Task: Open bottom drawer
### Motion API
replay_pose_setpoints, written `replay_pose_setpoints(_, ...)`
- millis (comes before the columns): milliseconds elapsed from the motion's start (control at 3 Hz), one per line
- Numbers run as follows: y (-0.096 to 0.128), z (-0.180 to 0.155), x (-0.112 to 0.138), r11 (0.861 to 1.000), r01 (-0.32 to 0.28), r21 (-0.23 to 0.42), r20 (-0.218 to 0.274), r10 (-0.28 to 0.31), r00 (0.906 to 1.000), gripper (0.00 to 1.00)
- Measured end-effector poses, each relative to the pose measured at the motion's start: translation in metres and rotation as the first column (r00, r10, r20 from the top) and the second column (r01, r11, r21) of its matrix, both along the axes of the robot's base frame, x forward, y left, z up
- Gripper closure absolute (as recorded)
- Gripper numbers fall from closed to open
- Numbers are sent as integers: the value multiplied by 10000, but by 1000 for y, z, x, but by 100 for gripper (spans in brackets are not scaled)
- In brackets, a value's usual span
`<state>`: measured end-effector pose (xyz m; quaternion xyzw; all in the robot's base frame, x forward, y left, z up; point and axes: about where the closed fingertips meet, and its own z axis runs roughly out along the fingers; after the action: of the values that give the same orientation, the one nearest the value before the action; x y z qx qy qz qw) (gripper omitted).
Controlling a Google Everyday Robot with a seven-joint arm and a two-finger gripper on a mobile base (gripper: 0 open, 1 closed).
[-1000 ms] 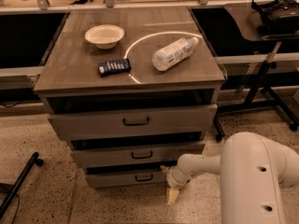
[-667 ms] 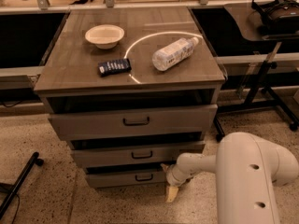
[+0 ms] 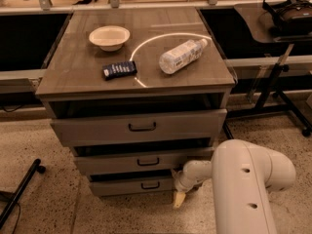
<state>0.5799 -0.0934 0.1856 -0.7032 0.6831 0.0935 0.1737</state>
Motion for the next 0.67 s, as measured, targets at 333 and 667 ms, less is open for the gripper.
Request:
replay_pose_setpoints(333, -4, -16, 3, 9999, 154, -34, -158, -154, 9998, 25)
replay_pose_setpoints(667, -10, -19, -4, 9998, 217, -41, -287, -218, 9993, 54)
